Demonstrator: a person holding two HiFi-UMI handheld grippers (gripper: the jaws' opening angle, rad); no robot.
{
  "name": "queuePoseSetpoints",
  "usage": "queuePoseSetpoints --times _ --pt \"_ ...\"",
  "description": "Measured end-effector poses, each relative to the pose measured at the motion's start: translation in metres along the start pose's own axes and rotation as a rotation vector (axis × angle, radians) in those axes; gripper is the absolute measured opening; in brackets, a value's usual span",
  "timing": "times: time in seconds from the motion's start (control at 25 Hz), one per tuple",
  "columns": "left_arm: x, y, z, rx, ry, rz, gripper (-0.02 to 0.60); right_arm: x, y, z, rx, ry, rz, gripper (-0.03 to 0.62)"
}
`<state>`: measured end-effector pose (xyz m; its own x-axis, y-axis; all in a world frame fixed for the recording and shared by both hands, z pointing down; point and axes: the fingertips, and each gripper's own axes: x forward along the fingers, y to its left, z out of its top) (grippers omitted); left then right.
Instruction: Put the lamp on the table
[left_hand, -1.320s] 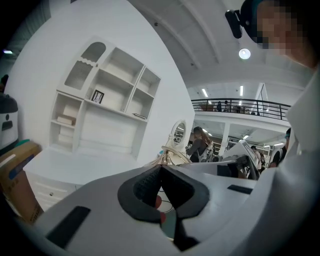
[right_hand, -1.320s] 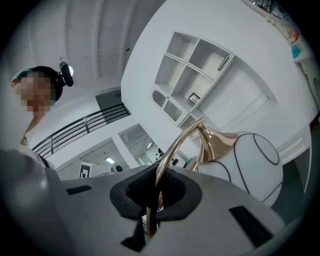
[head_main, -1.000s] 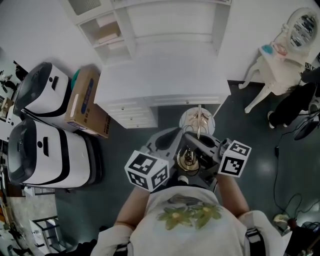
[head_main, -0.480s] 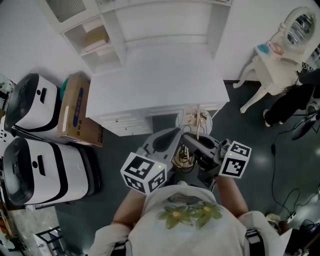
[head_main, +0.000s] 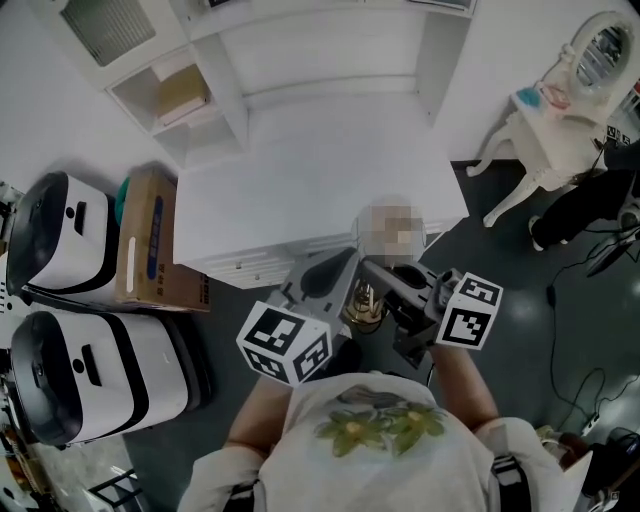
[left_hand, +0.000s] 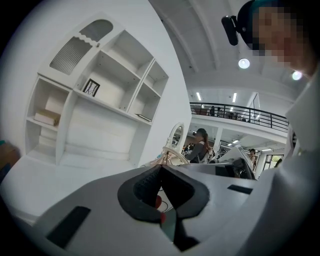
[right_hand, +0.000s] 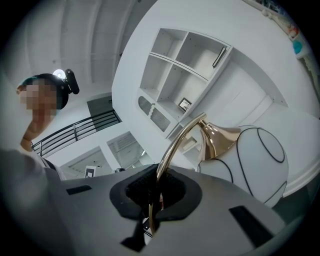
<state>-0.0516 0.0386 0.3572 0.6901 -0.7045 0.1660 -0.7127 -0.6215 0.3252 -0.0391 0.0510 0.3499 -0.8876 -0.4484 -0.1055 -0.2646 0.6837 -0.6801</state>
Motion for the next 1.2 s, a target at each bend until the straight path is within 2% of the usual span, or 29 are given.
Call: queuePoseSetpoints --times 0.36,0.72,1.2 --pt "0.016 0.04 0.024 0.004 -0.021 -0.039 0.028 0.038 -0.021 0.022 -0.001 -0.031 -0.014 0.029" --pt "0.037 0.057 0.031 -0.011 -0.018 -0.071 0.028 0.049 -0.041 0.036 -0.011 -0.045 -0.064 0.029" --pt "0.086 0.074 0.051 0.003 -0.008 -0.078 0.028 0.057 -0.079 0.077 0.02 -0.044 -0.04 0.029"
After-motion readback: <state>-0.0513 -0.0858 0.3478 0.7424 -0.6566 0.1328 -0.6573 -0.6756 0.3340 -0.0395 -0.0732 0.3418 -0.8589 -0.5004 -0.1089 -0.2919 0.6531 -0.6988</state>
